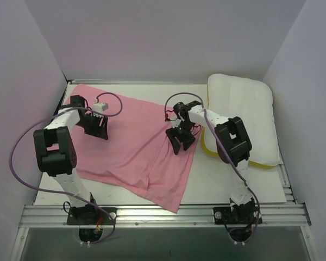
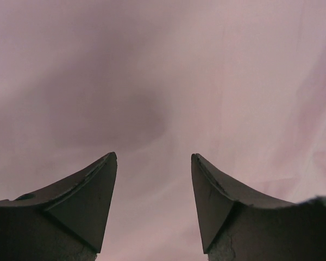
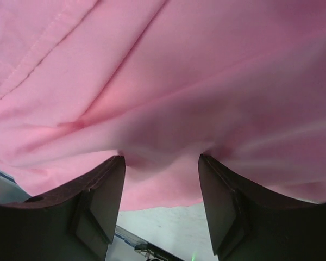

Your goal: Put the pillow into the pillowcase

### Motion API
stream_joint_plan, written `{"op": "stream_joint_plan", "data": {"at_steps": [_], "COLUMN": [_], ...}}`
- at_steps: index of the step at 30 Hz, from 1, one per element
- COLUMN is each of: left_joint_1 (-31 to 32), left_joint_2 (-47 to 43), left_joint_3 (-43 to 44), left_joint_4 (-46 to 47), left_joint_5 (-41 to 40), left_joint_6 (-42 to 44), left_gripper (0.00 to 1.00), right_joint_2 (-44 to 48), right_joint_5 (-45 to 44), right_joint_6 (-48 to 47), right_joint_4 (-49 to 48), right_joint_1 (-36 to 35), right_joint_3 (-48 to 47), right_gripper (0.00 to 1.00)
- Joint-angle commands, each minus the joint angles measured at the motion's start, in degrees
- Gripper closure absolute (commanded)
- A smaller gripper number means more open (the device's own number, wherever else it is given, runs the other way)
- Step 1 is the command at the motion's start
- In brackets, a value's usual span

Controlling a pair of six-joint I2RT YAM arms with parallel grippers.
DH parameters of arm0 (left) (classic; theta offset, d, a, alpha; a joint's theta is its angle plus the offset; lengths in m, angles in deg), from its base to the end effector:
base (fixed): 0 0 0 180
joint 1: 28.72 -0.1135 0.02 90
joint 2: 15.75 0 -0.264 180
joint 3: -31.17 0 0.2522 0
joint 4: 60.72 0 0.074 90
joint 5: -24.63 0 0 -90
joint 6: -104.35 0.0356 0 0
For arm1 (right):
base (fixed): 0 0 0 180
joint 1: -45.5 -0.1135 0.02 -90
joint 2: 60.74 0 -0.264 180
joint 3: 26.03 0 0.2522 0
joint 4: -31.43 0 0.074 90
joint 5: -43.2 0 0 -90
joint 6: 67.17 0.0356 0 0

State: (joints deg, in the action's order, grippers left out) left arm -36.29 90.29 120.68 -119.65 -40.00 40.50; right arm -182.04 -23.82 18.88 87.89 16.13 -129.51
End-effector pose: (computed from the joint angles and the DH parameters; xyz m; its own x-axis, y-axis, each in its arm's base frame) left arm 0.3602 0.0325 0.1927 -0.8668 0.2865 -0.4081 0.4118 0.8729 -0.2616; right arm 0.3646 0.2211 0.1591 -0.7994 -0.5227 -0.2962 -0.6002 0.7161 0.3563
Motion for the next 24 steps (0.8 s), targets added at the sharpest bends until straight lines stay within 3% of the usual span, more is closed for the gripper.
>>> {"op": "stream_joint_plan", "data": {"at_steps": [1, 9, 11, 15, 19, 21, 23, 24], "left_joint_1": [-0.42, -3.32, -4.11, -5.61, -7.01, -7.11, -6.84, -6.58], "left_joint_2": [-0.22, 3.64, 5.4, 13.57, 19.02, 18.95, 16.41, 15.17], "left_joint_3": [-0.77, 2.55, 4.58, 11.78, 21.0, 23.74, 23.57, 23.05], "left_joint_4": [5.69, 7.37, 7.55, 6.15, 3.16, 2.63, 2.28, 2.28], "left_joint_5": [1.27, -0.66, -1.28, -3.22, -2.52, 1.69, 7.56, 9.07], "left_joint_6": [-4.7, -9.1, -9.36, -11.73, -12.88, -12.53, -11.92, -11.83], "left_gripper": [0.34, 0.3, 0.28, 0.26, 0.24, 0.2, 0.03, 0.03], "right_joint_2": [-4.47, -18.18, -18.54, -8.63, 6.04, 12.82, 16.95, 17.75], "right_joint_5": [0.22, -1.88, -3.2, -2.6, -1.97, -5.13, -7.85, -10.3], "right_joint_6": [-0.01, 1.13, 1.13, 1.3, 2.36, 2.8, 3.07, 3.24], "right_joint_4": [2.13, 2.48, 2.74, 2.83, 3.09, 3.62, 4.93, 5.29], "right_joint_1": [0.1, 0.8, 1.68, 3.7, 8.43, 13.52, 17.48, 22.2], "right_joint_3": [-4.32, -26.46, -31.39, -28.6, -19.91, -15.33, -13.3, -11.47], "right_gripper": [0.44, 0.43, 0.38, 0.3, 0.12, 0.05, 0.0, 0.0]}}
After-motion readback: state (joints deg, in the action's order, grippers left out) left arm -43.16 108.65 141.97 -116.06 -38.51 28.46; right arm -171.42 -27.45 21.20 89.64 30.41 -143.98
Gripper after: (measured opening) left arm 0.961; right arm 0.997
